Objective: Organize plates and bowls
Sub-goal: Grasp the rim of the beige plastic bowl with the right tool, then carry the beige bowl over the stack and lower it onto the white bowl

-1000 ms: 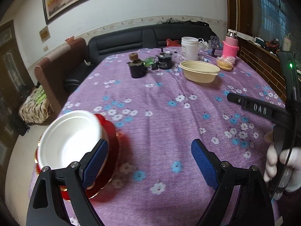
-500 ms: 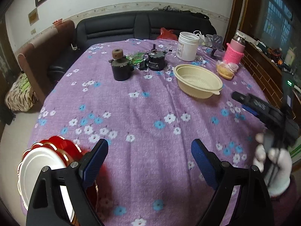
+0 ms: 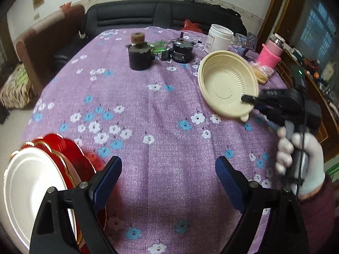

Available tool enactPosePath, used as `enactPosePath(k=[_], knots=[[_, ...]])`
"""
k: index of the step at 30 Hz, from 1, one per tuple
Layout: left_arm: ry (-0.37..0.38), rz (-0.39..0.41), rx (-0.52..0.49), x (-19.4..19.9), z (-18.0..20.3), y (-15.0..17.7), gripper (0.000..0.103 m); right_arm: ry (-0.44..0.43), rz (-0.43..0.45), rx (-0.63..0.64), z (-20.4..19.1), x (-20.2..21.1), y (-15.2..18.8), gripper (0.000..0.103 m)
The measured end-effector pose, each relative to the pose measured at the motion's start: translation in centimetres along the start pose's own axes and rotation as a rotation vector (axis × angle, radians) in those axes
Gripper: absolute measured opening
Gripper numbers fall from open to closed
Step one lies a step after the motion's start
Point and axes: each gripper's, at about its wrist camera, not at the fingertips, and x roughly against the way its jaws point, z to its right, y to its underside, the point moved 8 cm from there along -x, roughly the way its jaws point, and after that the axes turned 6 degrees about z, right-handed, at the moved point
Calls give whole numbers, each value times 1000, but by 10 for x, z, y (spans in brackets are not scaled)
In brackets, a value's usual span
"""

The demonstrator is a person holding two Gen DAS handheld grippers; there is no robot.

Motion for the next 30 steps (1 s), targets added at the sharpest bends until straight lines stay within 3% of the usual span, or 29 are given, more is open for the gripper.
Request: enactPosePath(k=[9, 15, 18, 26, 29, 30], knots=[[70, -7, 21, 5, 13, 23, 89, -49, -175, 83, 1, 51, 69, 10], [93, -7, -37, 14, 36, 38, 89, -80, -343, 90, 13, 80, 122, 10], [92, -20, -68, 11, 47, 46, 89, -97, -386, 106, 15, 91, 140, 11], [70, -78, -68, -23, 59, 64, 89, -5, -219, 259, 14, 103, 143, 25], [66, -81, -71, -32, 63, 64, 72, 13, -157, 307, 12, 108, 146, 25], [70, -93, -70, -36, 65, 65, 61, 20, -137, 318, 11, 108, 147, 25]])
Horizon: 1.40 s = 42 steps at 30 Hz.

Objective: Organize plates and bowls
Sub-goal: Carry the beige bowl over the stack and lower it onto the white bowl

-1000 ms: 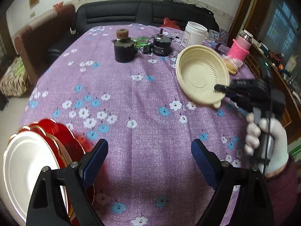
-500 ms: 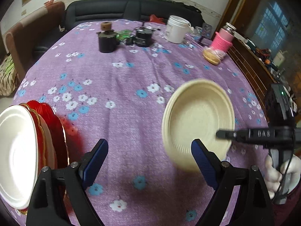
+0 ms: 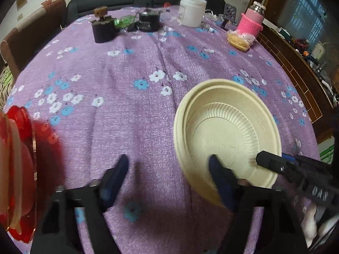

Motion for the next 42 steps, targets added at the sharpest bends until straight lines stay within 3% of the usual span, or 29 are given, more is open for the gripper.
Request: enactPosePath(k=[3, 6, 19, 24, 31, 42], knots=[[47, -42, 20, -10, 6, 6, 37, 2, 37, 14, -3, 0, 3, 25], [47, -42, 0, -9, 12, 12, 22, -10, 72, 16, -6, 3, 9, 21], [-59, 228, -45, 94, -10, 38, 21, -199, 158, 8, -54, 24, 36, 20], [-91, 268, -5, 121, -32, 50, 21, -255, 169, 23, -85, 26, 44, 20], [-158, 339, 14, 151, -56, 65, 21, -262, 180, 83, -123, 25, 54, 19], [-161, 377, 69, 175, -84, 76, 21, -264, 166, 132, -155, 16, 59, 19]])
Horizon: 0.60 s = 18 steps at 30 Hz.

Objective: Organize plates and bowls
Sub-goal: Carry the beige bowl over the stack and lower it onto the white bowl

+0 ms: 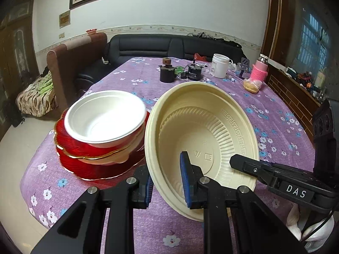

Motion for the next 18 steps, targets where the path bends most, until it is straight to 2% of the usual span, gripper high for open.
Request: enactPosePath(k=[18], knots=[[-12, -2, 94, 11, -43, 6, 21, -17, -38, 58, -32, -27, 6, 20]])
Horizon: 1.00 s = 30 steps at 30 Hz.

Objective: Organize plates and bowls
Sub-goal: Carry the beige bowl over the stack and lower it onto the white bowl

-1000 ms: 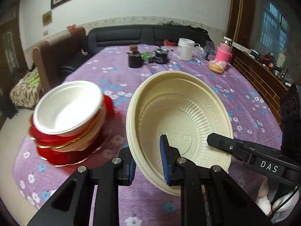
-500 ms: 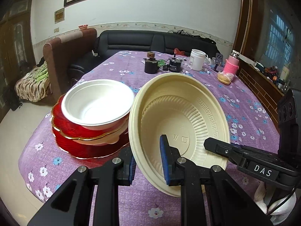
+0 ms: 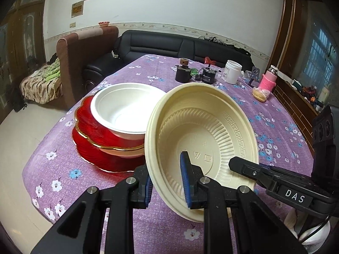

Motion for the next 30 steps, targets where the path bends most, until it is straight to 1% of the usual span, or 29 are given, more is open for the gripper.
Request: enactPosePath(k=[6, 9, 11, 13, 19, 21, 24, 27, 30], knots=[[0, -4, 25, 0, -14, -1, 21, -3, -6, 26, -11, -7, -2, 20], [-12, 6, 22, 2, -23, -8, 21, 1, -6, 47, -20, -11, -7, 20], [-32, 26, 4, 5, -27, -17, 23, 2, 0, 64, -28, -14, -15, 20], [-52, 50, -19, 9, -31, -29, 28, -4, 7, 78, -37, -17, -25, 20], [-93, 93, -29, 12, -56, -70, 30, -10, 29, 129, -70, -33, -61, 20], [-104, 88, -20, 7, -67, -81, 30, -16, 22, 133, -79, -39, -69, 20], [-126, 68, -10, -4, -82, -88, 30, -26, 1, 125, -87, -54, -77, 20], [-143, 44, 3, -15, -94, -84, 30, -26, -30, 110, -89, -71, -75, 20], [-138, 6, 32, -29, -106, -77, 30, -21, -54, 98, -89, -86, -70, 20]])
